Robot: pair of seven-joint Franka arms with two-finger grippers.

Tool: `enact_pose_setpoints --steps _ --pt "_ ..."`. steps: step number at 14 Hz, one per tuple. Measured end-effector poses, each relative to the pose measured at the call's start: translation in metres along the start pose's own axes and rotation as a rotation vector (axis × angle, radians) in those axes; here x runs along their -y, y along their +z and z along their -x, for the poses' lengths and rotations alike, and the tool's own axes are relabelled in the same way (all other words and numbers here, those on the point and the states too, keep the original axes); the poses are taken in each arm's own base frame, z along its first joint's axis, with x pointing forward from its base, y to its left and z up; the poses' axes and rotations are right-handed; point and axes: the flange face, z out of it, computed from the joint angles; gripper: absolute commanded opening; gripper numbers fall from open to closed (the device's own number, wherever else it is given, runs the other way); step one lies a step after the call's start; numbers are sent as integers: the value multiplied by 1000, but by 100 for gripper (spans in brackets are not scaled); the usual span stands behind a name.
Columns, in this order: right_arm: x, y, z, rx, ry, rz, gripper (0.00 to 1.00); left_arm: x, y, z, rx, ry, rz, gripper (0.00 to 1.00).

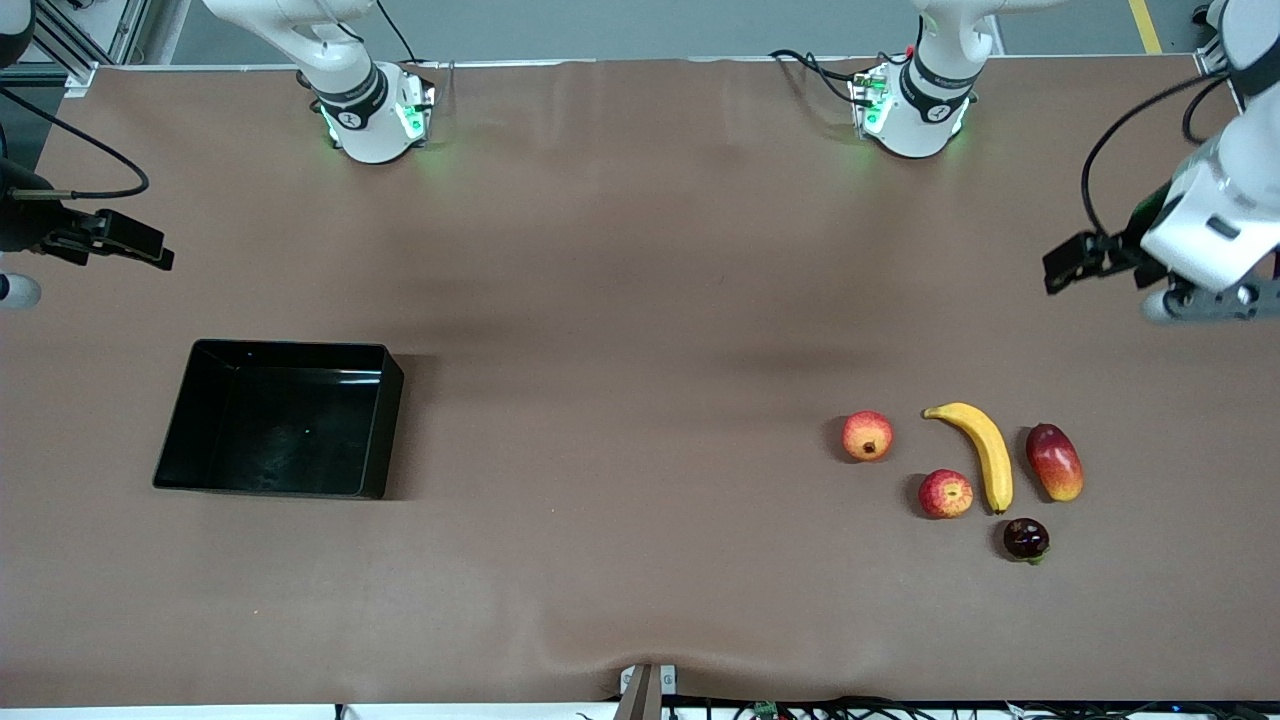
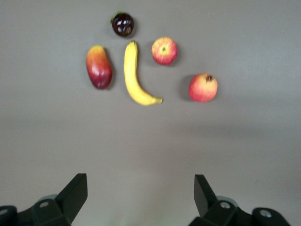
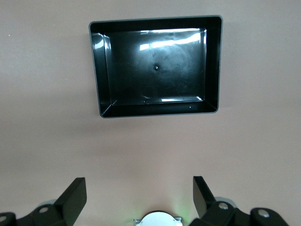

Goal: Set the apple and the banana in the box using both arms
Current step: 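Reach the left gripper to the red apple while the right gripper reaches the box, then grasp the red apple with the left gripper while the right gripper holds the box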

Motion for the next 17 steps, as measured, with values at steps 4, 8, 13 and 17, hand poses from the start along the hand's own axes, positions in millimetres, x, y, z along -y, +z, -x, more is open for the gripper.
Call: enact_pose_setpoints --steps 4,8,13,17 --pt "-8 33 -12 59 16 7 100 -1 57 -45 -30 -4 25 100" --pt "-29 95 -36 66 45 20 100 -1 140 -92 -67 -7 43 100" --pt "-58 178 -75 11 12 17 100 -7 210 -141 -70 10 33 100" --pt "-101 236 -109 -51 -83 23 100 -12 257 -152 -53 11 44 100"
